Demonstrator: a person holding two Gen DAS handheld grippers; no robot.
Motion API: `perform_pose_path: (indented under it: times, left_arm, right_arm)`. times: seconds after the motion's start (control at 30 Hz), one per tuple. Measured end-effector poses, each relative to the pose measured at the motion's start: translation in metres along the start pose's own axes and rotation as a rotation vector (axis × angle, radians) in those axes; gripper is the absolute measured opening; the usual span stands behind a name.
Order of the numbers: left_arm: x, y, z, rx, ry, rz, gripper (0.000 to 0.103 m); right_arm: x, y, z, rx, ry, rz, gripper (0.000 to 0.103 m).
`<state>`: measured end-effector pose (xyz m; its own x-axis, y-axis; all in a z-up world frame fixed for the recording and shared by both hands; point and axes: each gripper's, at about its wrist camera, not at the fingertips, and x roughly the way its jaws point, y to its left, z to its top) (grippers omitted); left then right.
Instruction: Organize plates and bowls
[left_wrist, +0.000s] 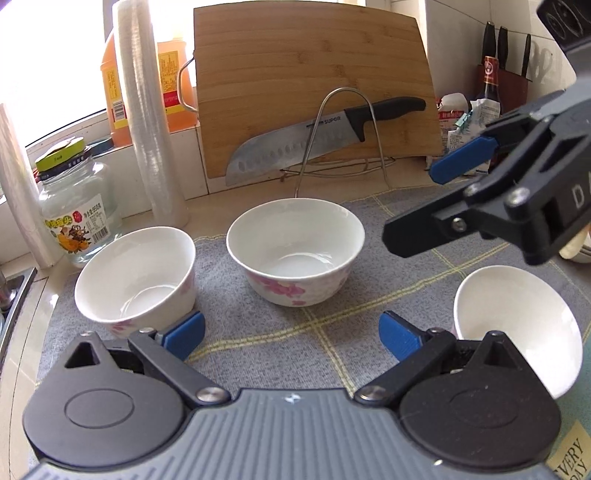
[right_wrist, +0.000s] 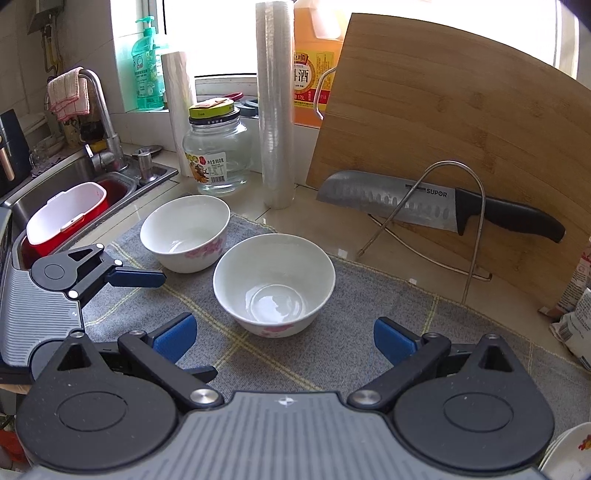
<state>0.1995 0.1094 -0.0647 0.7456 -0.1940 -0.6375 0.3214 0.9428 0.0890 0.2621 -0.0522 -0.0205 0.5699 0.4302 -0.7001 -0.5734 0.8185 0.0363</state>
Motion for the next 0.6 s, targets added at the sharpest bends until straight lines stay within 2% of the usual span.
perform_pose_path:
  times: [0.6]
  left_arm:
    - [0.040, 0.000, 0.012, -0.017, -0.002, -0.012, 0.099]
  right_arm:
    - [0.067, -0.027, 0.033, -0.037, 0.076, 0.083, 0.103]
